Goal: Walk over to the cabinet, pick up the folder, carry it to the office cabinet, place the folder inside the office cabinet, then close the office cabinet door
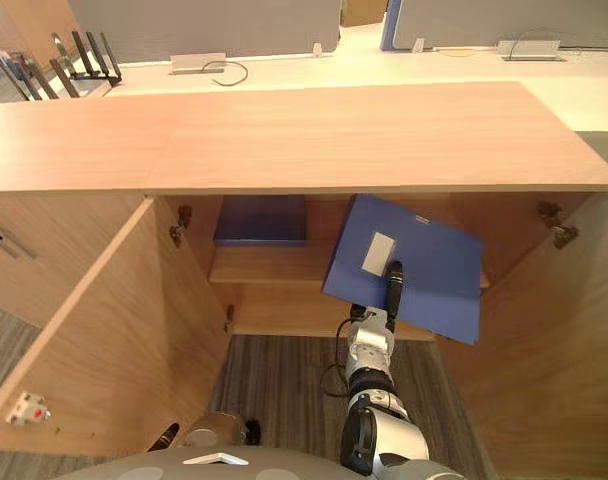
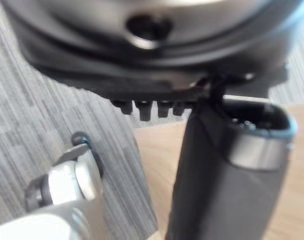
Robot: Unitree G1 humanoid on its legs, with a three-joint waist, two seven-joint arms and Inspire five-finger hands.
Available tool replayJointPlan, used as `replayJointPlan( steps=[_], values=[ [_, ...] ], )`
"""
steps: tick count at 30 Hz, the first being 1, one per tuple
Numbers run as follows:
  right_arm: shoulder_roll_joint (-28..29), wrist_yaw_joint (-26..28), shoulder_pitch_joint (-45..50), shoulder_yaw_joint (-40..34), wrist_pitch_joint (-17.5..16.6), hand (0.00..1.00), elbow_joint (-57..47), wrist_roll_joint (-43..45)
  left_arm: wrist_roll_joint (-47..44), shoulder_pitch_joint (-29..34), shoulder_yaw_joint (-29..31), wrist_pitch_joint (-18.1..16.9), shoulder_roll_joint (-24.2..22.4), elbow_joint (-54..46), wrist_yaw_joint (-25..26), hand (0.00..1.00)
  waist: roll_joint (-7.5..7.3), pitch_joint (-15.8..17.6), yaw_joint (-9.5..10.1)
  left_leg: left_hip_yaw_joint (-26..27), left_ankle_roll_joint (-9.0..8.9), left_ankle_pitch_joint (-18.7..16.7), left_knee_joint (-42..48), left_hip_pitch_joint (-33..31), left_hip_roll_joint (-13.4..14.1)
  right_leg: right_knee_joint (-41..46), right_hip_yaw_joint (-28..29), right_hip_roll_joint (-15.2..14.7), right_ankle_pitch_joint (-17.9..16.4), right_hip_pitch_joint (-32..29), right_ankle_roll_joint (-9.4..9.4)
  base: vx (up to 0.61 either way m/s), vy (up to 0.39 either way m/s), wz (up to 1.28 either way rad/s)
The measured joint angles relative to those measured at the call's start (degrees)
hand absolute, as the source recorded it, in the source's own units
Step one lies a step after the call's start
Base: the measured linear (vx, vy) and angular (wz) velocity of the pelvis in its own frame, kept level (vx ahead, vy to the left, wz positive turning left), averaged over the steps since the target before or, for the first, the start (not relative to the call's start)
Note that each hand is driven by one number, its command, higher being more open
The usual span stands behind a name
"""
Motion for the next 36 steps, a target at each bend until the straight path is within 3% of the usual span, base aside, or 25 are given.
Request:
replayJointPlan(
  steps=[3, 7, 9, 10, 11, 12, 13, 14, 15, 16, 17, 18, 19, 20, 21, 23, 25, 31, 36],
  values=[
    [-0.15, 0.15, -0.59, 1.15, 1.78, 0.0, 4.24, -2.16, -1.15, 0.12, -1.57, -0.26, 0.76, 0.73, 0.48, 1.0, -0.96, -1.34, 0.84, 0.56, 1.3, 0.74, -3.51, 1.73, -2.64, -2.91, 0.88, -2.46, 1.71, 0.32, 2.62, 0.23, 0.116, -0.1],
    [-1.94, 0.24, -0.57, 2.86, 1.98, 0.0, 10.27, -2.46, -2.32, 0.49, -3.89, -0.04, 1.23, 1.41, 0.78, 1.0, -0.66, -2.6, 1.86, 0.52, 2.49, 1.56, -8.78, 5.17, -4.2, -1.41, 2.9, -3.53, 2.08, -0.63, 3.22, 0.13, 0.055, -0.22],
    [-3.07, 0.21, -0.33, 3.01, 2.3, 0.0, 12.2, -4.67, -2.5, 1.72, -3.91, 0.0, 0.92, 2.34, 0.92, 1.0, 0.47, -3.34, 2.27, 0.42, 3.25, 2.34, -12.06, 7.71, -4.33, 4.03, 6.15, -3.77, 1.57, -3.59, 3.64, 0.11, 0.052, -0.49],
    [-3.57, 0.21, -0.13, 3.15, 2.87, 0.0, 12.36, -5.74, -2.55, 2.77, -4.11, 0.1, 0.7, 2.6, 0.9, 1.0, 0.69, -3.47, 2.29, -0.16, 3.4, 2.85, -13.36, 9.51, -4.62, 12.36, 8.67, -4.31, -0.33, -7.41, 3.9, 0.11, 0.014, -0.44],
    [-3.77, 0.21, 0.15, 3.16, 2.85, 0.0, 12.35, -6.43, -2.74, 3.21, -3.69, 0.77, 0.94, 2.6, 0.86, 1.0, 0.53, -3.35, 1.88, -0.74, 3.41, 2.85, -13.37, 11.19, -5.5, 23.28, 10.69, -4.99, -1.59, -12.05, 3.02, 0.1, 0.003, -0.27],
    [-3.96, 0.22, 0.26, 3.19, 2.78, 0.0, 12.36, -6.58, -2.82, 3.5, -3.61, 0.95, 1.17, 2.59, 0.92, 1.0, 0.38, -3.25, 1.58, -1.09, 3.41, 2.85, -13.37, 12.12, -5.99, 28.83, 11.29, -5.46, -1.24, -14.34, 2.26, 0.08, 0.003, 0.06],
    [-3.98, 0.22, 0.3, 3.32, 2.66, 0.0, 12.35, -6.59, -2.57, 4.05, -3.63, 1.07, 1.71, 2.63, 1.12, 1.0, -0.25, -2.74, 1.24, -1.64, 3.5, 2.8, -13.41, 14.21, -6.6, 38.16, 11.61, -6.49, 0.66, -17.83, -0.49, 0.06, 0.008, 0.16],
    [-4.08, 0.24, 0.29, 3.35, 2.66, 0.0, 12.33, -6.59, -2.25, 4.2, -3.79, 1.06, 1.7, 2.64, 1.13, 1.0, -0.54, -2.48, 1.12, -1.89, 3.6, 2.73, -13.42, 15.24, -6.65, 41.47, 11.05, -7.25, 1.03, -18.76, -1.3, 0.07, -0.003, 0.21],
    [-3.54, 0.38, 0.27, 3.82, 2.86, 0.0, 12.25, -6.63, -1.4, 4.69, -3.86, 1.05, 2.23, 2.68, 1.09, 1.0, -0.97, -2.28, 0.55, -2.61, 3.69, 2.66, -13.45, 16.55, -6.29, 45.94, 8.8, -7.86, -1.4, -20.39, -3.07, 0.04, -0.026, 0.25],
    [-3.02, 0.52, 0.28, 4.42, 2.93, 0.0, 11.94, -6.66, -1.2, 4.82, -3.86, 0.95, 2.41, 2.91, 1.07, 1.0, -1.01, -2.22, 0.15, -3.27, 3.7, 2.61, -13.37, 16.78, -5.7, 46.28, 6.97, -7.56, -3.86, -21.42, -3.19, 0.02, -0.068, 0.38],
    [-2.31, 0.69, 0.18, 4.95, 3.1, 0.0, 10.75, -6.74, -0.9, 4.7, -3.95, 0.74, 2.45, 2.92, 1.07, 1.0, -1.0, -2.13, 0.01, -3.9, 3.86, 1.83, -13.34, 16.64, -4.5, 43.14, 5.46, -5.86, -5.87, -22.68, -3.23, -0.02, -0.11, 0.41],
    [-1.64, 0.9, 0.18, 4.92, 3.14, 0.0, 9.74, -6.74, -0.23, 4.73, -3.97, 0.3, 2.55, 2.87, 0.93, 1.0, -0.98, -1.3, 0.13, -4.34, 3.49, 1.18, -13.17, 16.64, -3.83, 35.94, 5.76, -4.12, -5.38, -22.37, -2.53, -0.03, -0.137, 0.35],
    [-1.2, 0.94, 0.2, 4.91, 3.17, 0.0, 9.41, -6.73, 0.19, 4.7, -3.96, 0.08, 2.84, 2.84, 0.79, 1.0, -1.66, -1.04, 0.07, -4.72, 3.15, 0.96, -12.98, 16.66, -3.89, 31.57, 6.07, -3.56, -4.49, -21.78, -1.87, -0.05, -0.203, 0.24],
    [0.0, 0.99, 0.21, 4.91, 3.26, 0.0, 9.23, -6.72, 0.97, 5.06, -3.85, -0.56, 3.53, 2.38, 0.72, 1.0, -3.69, -0.97, 0.12, -4.92, 2.16, 0.05, -12.44, 16.49, -4.65, 23.38, 6.1, -3.26, -1.32, -20.84, -0.69, -0.05, -0.211, 0.14],
    [0.35, 1.04, 0.39, 4.9, 3.41, 0.0, 9.0, -6.68, 1.44, 5.13, -3.45, -0.83, 3.79, 2.61, 0.84, 1.0, -4.19, -0.78, -0.02, -5.37, 2.05, -1.06, -11.71, 16.54, -4.75, 22.47, 6.87, -2.96, -1.16, -20.4, 1.69, -0.06, -0.317, 0.07],
    [0.01, 1.1, 2.39, 4.69, 3.34, 0.0, 8.64, -6.53, 3.16, 5.66, 0.04, -0.93, 0.52, 2.84, 1.22, 1.0, -1.0, -2.0, 0.0, -5.69, 0.09, -2.5, -10.89, 16.22, -1.04, 19.77, 4.49, 0.48, -1.31, -18.89, 1.54, -0.03, -0.281, -0.03],
    [0.09, 1.14, 3.83, 4.5, 3.31, 0.0, 8.14, -6.53, 4.24, 5.18, 1.63, -0.76, 0.22, 2.81, 1.13, 1.0, 0.24, -2.77, -0.24, -6.63, -0.87, -2.68, -11.75, 14.85, 2.02, 16.09, 1.39, 2.99, -0.87, -18.01, 0.91, 0.02, -0.164, 0.13],
    [-0.78, 1.16, 8.58, 3.86, 3.3, 0.0, 7.86, -6.57, 5.05, 2.43, 3.09, -1.12, -0.09, 2.57, 0.89, 1.0, 0.72, -3.62, -0.53, -12.13, -4.86, -0.49, -15.14, 12.69, 8.71, 3.78, -5.45, 10.05, 4.24, -12.66, -2.29, 0.11, -0.177, 0.38],
    [-2.46, 1.65, 8.56, 3.88, 3.33, 0.0, 7.76, -6.56, 5.09, 1.8, -0.37, -1.1, 0.24, 2.54, 0.29, 1.0, 1.99, -4.43, -0.87, -12.81, -5.59, -0.22, -16.25, 12.42, 9.59, -0.06, -6.34, 11.39, 6.35, -11.45, -3.35, 0.17, -0.021, 0.06]
  ],
)
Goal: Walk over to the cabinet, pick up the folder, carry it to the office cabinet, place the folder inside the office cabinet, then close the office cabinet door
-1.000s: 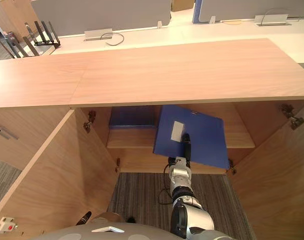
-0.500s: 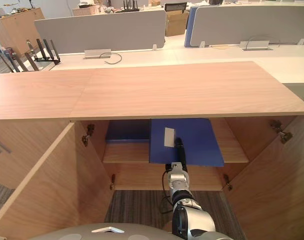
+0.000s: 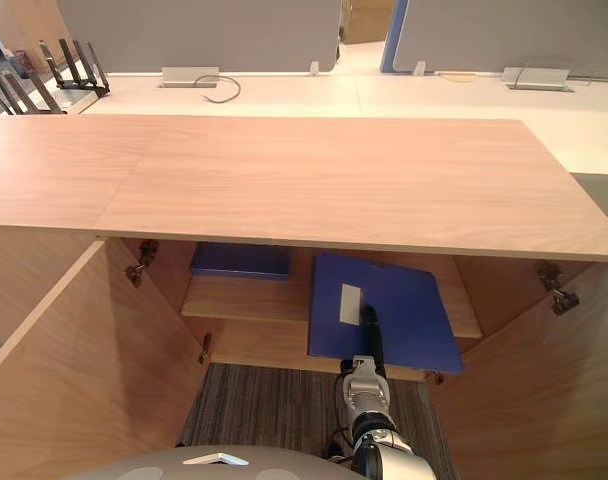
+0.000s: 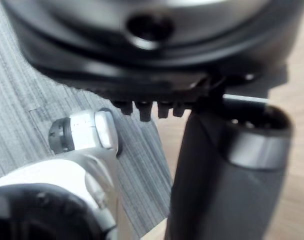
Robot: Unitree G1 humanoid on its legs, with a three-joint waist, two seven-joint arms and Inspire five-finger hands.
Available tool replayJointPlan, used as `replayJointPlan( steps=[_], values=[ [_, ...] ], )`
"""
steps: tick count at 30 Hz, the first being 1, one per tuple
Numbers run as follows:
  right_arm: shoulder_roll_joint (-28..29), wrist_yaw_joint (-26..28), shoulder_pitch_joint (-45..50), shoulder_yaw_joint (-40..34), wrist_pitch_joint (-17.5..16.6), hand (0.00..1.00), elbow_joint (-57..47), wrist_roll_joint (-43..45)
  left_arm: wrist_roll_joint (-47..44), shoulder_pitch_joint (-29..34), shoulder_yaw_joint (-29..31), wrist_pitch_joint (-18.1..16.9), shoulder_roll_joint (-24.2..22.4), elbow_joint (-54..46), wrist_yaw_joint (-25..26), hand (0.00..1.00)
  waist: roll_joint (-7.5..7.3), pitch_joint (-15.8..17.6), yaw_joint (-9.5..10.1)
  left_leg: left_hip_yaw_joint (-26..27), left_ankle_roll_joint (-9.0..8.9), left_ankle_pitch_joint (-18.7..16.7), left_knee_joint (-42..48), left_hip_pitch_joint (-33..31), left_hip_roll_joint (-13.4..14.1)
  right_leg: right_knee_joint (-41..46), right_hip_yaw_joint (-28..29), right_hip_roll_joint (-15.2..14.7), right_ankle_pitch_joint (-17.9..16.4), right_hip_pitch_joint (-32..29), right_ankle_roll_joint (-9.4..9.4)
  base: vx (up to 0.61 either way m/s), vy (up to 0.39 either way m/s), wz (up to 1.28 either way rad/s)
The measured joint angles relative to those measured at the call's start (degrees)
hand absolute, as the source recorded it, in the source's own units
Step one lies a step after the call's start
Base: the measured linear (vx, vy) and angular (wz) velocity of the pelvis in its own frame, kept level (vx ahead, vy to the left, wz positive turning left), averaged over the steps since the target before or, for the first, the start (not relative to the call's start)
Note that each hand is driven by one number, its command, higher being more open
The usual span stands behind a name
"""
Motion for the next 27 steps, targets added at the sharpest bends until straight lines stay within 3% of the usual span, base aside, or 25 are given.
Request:
replayJointPlan(
  steps=[7, 9, 12, 13, 16, 17, 18, 19, 20, 27],
  values=[
    [-0.99, 0.16, -0.46, 0.04, -0.06, 0.0, -3.07, -0.04, 1.37, -0.01, -2.57, -0.27, 0.37, -0.84, -0.49, 1.0, -0.14, 0.22, -0.64, 0.18, 0.45, 0.28, 0.39, 0.16, -3.35, -2.84, 1.36, -2.34, 1.63, 1.34, 1.27, 0.07, 0.066, -0.04],
    [-1.57, 0.1, -2.17, 0.66, -0.1, 0.0, -5.69, -0.13, 2.81, -0.46, -3.39, -0.5, 0.46, -0.84, -0.37, 1.0, 0.53, 2.43, -0.7, 0.63, 0.49, 0.29, 2.27, -0.16, -4.61, 0.29, 2.0, -3.77, 1.35, -0.17, 1.23, -0.04, 0.125, -0.25],
    [-1.8, 0.1, -7.5, 1.78, -0.77, 0.0, -17.37, -1.86, 4.48, -4.02, -4.73, -1.13, 1.17, -2.58, 0.43, 1.0, -0.34, 9.23, -1.15, 2.35, 0.07, -1.05, 16.27, -9.07, -9.19, 19.76, 4.55, -9.86, -3.71, -12.23, 0.74, -0.26, 0.106, -0.1],
    [-2.49, 0.1, -10.68, 1.97, -1.68, 0.0, -20.49, -1.93, 4.23, -4.32, -5.53, -2.07, 0.99, -4.16, 0.53, 1.0, -0.04, 10.93, -1.45, 3.32, 0.1, -3.4, 23.73, -13.58, -10.08, 26.54, 4.81, -11.4, -5.47, -16.52, 0.41, -0.28, 0.084, 0.16],
    [-4.36, -0.15, -18.78, 2.8, -3.26, 0.0, -25.41, -1.82, 3.7, -4.45, -6.27, -3.05, 0.44, -6.53, 0.54, 1.0, 0.13, 12.78, -0.96, 5.71, 1.65, -10.96, 38.47, -23.5, -10.73, 39.02, 7.74, -13.37, -13.03, -25.73, 2.14, -0.27, 0.071, 0.08],
    [-5.14, -0.17, -20.97, 2.95, -3.93, 0.0, -25.86, -1.87, 3.69, -4.63, -6.8, -2.97, 0.21, -6.45, 0.45, 1.0, 0.42, 13.46, -0.86, 6.09, 2.35, -13.63, 41.78, -25.95, -10.54, 42.39, 8.25, -13.8, -14.99, -28.48, 2.26, -0.19, 0.049, 0.06],
    [-5.27, -0.19, -21.27, 2.99, -4.04, 0.0, -25.94, -1.88, 3.68, -4.66, -6.91, -2.92, 0.24, -6.44, 0.41, 1.0, 0.37, 13.63, -0.84, 6.09, 2.26, -14.11, 42.3, -26.27, -10.52, 42.97, 8.25, -13.88, -15.27, -28.86, 2.35, -0.24, 0.05, 0.31],
    [-7.02, -0.63, -23.19, 3.12, -4.59, 0.0, -26.58, -1.78, 3.57, -5.12, -7.06, -2.84, 0.46, -6.5, 0.44, 1.0, 0.38, 15.28, -1.15, 6.06, 3.2, -17.91, 47.45, -30.15, -10.56, 48.93, 8.44, -14.85, -17.96, -32.74, 3.0, -0.23, 0.038, 0.37],
    [-7.65, -1.08, -23.41, 2.64, -4.7, 0.0, -27.37, -1.66, 3.62, -5.13, -7.46, -2.73, 0.69, -6.45, 0.99, 1.0, 0.24, 16.26, -1.05, 6.07, 3.0, -19.48, 51.23, -32.98, -10.61, 52.17, 8.63, -15.51, -19.24, -35.16, 3.12, -0.26, 0.048, 0.41],
    [-8.24, -3.46, -27.43, 0.37, -6.14, 0.0, -28.8, 0.31, 3.83, -5.73, -9.45, -2.5, 1.23, -6.41, 1.55, 1.0, 0.52, 18.92, -0.73, 6.78, 2.44, -21.88, 62.68, -44.92, -10.77, 61.31, 10.75, -17.21, -19.84, -46.73, 2.97, -0.14, 0.061, 0.05]
  ],
)
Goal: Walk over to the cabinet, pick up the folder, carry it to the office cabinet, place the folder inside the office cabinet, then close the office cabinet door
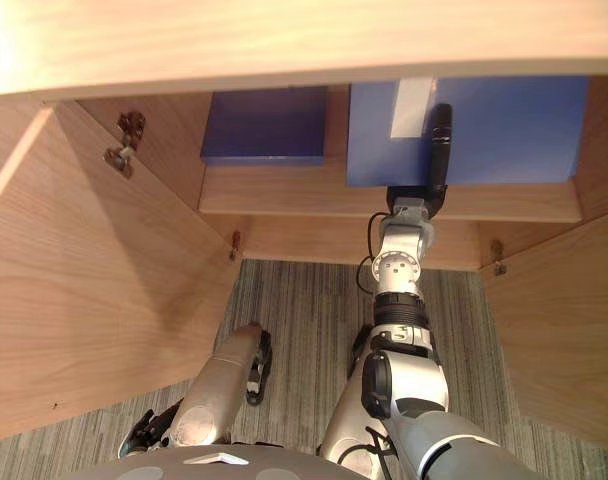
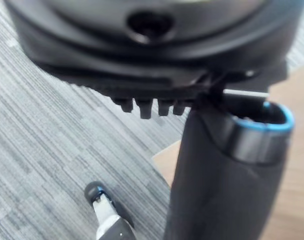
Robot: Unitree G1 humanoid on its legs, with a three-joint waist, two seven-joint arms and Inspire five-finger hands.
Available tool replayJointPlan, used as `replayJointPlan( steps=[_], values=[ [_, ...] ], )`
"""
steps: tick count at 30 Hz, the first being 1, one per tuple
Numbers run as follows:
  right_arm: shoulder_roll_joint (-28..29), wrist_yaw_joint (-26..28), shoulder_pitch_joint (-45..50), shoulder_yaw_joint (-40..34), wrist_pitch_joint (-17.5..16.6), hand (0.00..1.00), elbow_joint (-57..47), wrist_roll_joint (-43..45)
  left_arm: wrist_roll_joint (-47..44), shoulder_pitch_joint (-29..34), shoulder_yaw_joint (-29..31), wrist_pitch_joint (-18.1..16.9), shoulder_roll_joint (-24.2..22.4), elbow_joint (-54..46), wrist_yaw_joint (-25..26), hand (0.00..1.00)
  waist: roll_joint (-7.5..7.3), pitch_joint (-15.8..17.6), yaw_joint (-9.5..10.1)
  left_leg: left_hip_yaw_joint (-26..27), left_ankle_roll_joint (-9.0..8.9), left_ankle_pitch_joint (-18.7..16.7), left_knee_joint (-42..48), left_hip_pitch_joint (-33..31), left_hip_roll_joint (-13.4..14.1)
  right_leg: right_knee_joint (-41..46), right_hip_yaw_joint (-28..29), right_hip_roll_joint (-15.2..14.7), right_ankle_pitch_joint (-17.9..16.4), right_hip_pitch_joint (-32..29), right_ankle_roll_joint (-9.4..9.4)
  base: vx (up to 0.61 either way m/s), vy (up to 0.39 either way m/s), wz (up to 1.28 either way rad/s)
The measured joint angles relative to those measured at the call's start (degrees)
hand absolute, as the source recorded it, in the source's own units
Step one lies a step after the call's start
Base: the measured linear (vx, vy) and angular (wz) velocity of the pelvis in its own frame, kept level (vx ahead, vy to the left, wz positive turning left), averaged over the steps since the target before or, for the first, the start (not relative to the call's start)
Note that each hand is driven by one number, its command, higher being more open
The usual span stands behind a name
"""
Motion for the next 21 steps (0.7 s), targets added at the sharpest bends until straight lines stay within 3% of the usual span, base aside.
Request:
replayJointPlan(
  steps=[6, 11, 17, 21],
  values=[
    [-3.94, -2.06, -8.16, -0.87, -0.03, 0.0, 2.11, 0.34, -0.02, -0.56, -3.75, -0.18, 1.11, -0.19, -0.53, 1.0, 0.57, 1.55, 0.13, 0.67, -0.08, -0.07, 3.77, -5.07, -0.79, 4.51, 1.6, -1.33, -0.74, -5.91, -0.71, -0.04, 0.038, 0.07],
    [-12.32, -4.65, -21.89, -0.77, 0.68, 0.0, 9.28, 0.34, -0.5, -0.89, -5.98, -0.28, 1.12, -0.51, -0.33, 1.0, 1.27, 2.69, 1.18, -0.25, -0.34, -0.19, 7.62, -11.53, -1.11, 7.9, 1.35, -2.09, -1.08, -11.62, -1.3, -0.06, 0.023, 0.14],
    [-18.6, -9.02, -33.38, 1.44, 1.17, 0.0, 15.09, 2.31, -1.42, -1.25, -8.03, -0.33, 0.93, -1.1, 1.2, 1.0, 2.6, 3.95, 2.36, -1.19, -0.44, -0.14, 10.65, -16.35, -3.23, 12.51, 1.52, -5.14, -2.99, -16.08, -1.52, -0.03, -0.003, 0.28],
    [-23.36, -12.06, -36.64, 4.49, 3.72, 0.0, 19.47, -0.26, -1.39, -1.27, -8.61, -0.32, 0.95, -1.12, 1.38, 1.0, 2.77, 4.2, 3.24, -1.59, -0.68, -0.03, 11.99, -18.5, -4.21, 15.51, 1.41, -7.22, -4.6, -18.03, -2.2, 0.0, -0.032, 0.29]
  ],
)
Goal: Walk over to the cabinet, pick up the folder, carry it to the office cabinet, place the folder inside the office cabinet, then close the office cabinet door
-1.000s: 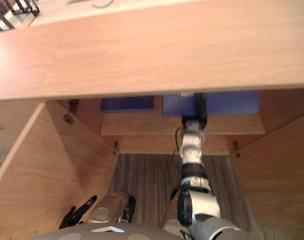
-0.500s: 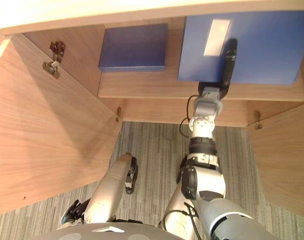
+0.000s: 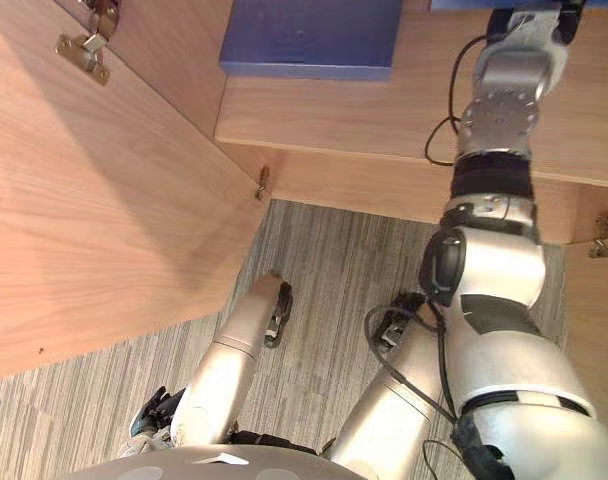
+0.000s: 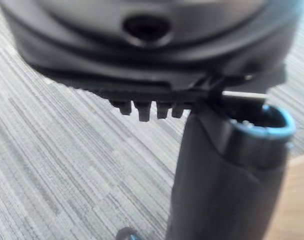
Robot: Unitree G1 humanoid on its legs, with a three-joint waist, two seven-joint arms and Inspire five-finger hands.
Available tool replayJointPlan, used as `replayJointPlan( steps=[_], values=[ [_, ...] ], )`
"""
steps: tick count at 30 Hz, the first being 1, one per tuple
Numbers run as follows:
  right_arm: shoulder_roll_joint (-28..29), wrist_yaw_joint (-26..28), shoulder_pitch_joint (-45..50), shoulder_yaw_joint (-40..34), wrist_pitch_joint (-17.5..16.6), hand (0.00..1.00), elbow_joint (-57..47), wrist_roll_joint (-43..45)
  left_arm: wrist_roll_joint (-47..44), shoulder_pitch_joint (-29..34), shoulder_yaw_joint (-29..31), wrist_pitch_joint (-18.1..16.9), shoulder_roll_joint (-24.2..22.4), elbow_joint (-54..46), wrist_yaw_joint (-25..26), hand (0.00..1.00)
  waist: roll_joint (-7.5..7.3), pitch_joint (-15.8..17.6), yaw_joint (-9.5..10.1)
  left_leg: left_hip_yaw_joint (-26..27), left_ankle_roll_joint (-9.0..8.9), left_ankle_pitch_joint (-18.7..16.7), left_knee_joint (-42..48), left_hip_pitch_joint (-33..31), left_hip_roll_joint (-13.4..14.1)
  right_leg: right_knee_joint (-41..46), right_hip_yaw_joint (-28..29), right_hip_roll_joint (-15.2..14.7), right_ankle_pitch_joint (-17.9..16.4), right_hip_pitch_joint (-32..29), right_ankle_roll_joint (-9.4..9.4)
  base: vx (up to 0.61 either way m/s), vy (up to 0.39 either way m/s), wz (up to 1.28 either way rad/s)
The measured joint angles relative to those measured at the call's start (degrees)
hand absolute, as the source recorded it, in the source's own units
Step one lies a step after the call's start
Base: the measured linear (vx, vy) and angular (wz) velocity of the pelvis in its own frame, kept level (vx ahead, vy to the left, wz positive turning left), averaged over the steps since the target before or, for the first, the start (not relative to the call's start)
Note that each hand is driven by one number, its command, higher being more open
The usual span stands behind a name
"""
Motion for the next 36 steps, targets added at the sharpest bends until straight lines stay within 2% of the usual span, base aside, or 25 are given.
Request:
replayJointPlan(
  steps=[3, 8, 14, 20, 21, 30, 34, 36],
  values=[
    [-1.62, -0.98, -1.62, 1.62, 0.65, 0.0, 1.21, -1.72, 0.02, -0.01, -0.7, 0.02, -0.04, 0.01, 0.78, 1.0, 0.84, 0.93, 0.01, -0.02, -0.11, -0.01, 0.49, -0.83, -0.02, 1.17, -0.33, -0.89, -1.07, -0.49, 0.05, 0.0, -0.046, 0.19],
    [-3.53, -1.91, -2.13, 2.59, -0.85, 0.0, 1.26, -1.86, 0.04, 0.05, -1.87, 0.0, -0.08, 0.13, 1.9, 1.0, 1.55, 1.58, -0.17, -0.23, -0.48, 0.19, 1.04, -2.87, -0.54, 2.61, -0.29, -1.91, -1.59, -2.63, -0.59, 0.0, -0.026, 0.11],
    [-4.27, -3.91, -2.98, 1.18, -4.39, 0.0, 1.39, 1.4, 0.04, 0.05, -2.36, 0.06, -0.22, 0.18, 2.49, 1.0, 1.85, 2.32, -0.18, -0.35, -1.13, 0.49, 1.55, -4.74, -0.74, 4.61, -0.13, -2.7, -2.74, -4.94, -1.38, 0.01, -0.045, 0.11],
    [-5.73, -4.73, -3.18, 0.54, -5.57, 0.0, 1.42, 2.77, 0.07, 0.07, -2.37, 0.15, -0.42, 0.5, 2.97, 1.0, 1.98, 2.36, -0.07, -1.41, -1.69, 0.62, 2.06, -5.6, -0.66, 5.35, -1.32, -2.97, -3.5, -4.95, -1.63, 0.01, -0.037, 0.07],
    [-5.9, -4.85, -3.18, -0.07, -5.6, 1.0, 1.42, 2.78, 0.07, 0.07, -2.36, 0.17, -0.5, 0.76, 3.03, 1.0, 2.06, 2.39, -0.12, -1.33, -1.69, 0.62, 2.36, -5.63, -0.67, 5.74, -1.31, -3.28, -3.63, -4.93, -1.8, 0.02, -0.023, 0.08],
    [-6.69, -5.3, -3.17, -0.72, -5.66, 1.0, 1.59, 2.85, 0.04, 0.07, -2.33, 0.16, -0.65, 1.26, 3.06, 1.0, 2.31, 2.45, -0.41, -0.8, -1.73, 0.64, 2.46, -5.52, -0.49, 5.97, -1.26, -3.57, -3.9, -4.92, -1.65, 0.0, -0.004, 0.01],
    [-6.94, -2.6, -3.17, 3.55, -5.08, 1.0, 2.86, 3.28, 0.02, 0.07, -2.25, 0.19, -0.73, 1.43, 2.67, 1.0, 2.5, 2.53, -0.67, -0.31, -1.72, 0.64, 2.31, -5.2, 0.8, 5.43, -1.36, -2.66, -3.8, -4.64, -1.69, 0.03, -0.019, -0.1],
    [-6.95, -1.11, -3.14, 4.93, -3.73, 1.0, 4.52, 3.18, 0.01, 0.06, -2.0, 0.19, -0.68, 1.8, 1.92, 1.0, 2.51, 2.54, -1.11, 0.0, -1.72, 0.63, 2.08, -4.47, 1.41, 5.11, -1.73, -2.56, -3.67, -3.71, -1.92, 0.03, -0.018, -0.05]
  ],
)
